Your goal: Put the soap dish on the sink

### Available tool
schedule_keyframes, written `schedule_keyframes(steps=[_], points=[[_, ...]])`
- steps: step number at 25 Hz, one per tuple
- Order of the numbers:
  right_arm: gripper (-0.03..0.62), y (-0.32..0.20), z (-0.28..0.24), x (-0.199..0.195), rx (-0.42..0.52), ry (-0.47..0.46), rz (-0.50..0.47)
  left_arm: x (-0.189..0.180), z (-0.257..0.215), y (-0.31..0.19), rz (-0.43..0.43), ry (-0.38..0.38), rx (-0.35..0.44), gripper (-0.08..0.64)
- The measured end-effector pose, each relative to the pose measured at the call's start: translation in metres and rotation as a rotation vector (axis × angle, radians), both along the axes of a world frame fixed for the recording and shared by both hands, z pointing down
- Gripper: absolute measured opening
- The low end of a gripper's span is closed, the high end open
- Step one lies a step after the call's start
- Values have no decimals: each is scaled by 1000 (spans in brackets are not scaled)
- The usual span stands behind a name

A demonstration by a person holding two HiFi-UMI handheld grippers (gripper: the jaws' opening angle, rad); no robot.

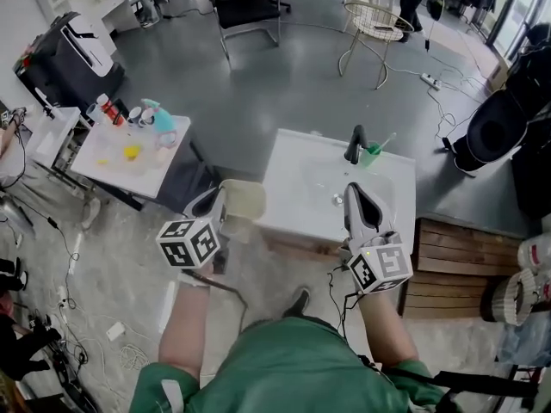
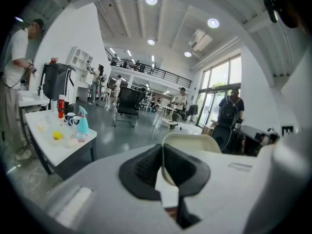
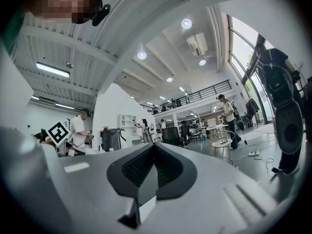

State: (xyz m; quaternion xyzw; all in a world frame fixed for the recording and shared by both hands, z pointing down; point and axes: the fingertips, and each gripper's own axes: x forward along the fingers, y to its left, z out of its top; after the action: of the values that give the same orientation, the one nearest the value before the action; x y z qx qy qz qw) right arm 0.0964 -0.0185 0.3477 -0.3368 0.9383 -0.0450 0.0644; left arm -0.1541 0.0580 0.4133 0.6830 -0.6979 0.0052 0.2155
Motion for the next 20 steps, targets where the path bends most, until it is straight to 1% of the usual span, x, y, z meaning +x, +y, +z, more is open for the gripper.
schedule_keyframes(steps=[4, 10, 15, 20], points=[[-3, -23, -1, 9, -14, -18, -4, 8, -8, -25, -5, -14, 1, 12], [-3, -47, -1, 27, -17, -27, 10, 26, -11, -53, 17, -32, -2, 11], [-3, -56, 0, 26, -26, -23, 24, 23, -14, -68, 34, -29, -5, 11], [-3, -65, 8, 19, -34, 8, 49, 12, -3, -90, 60, -6, -15, 12]])
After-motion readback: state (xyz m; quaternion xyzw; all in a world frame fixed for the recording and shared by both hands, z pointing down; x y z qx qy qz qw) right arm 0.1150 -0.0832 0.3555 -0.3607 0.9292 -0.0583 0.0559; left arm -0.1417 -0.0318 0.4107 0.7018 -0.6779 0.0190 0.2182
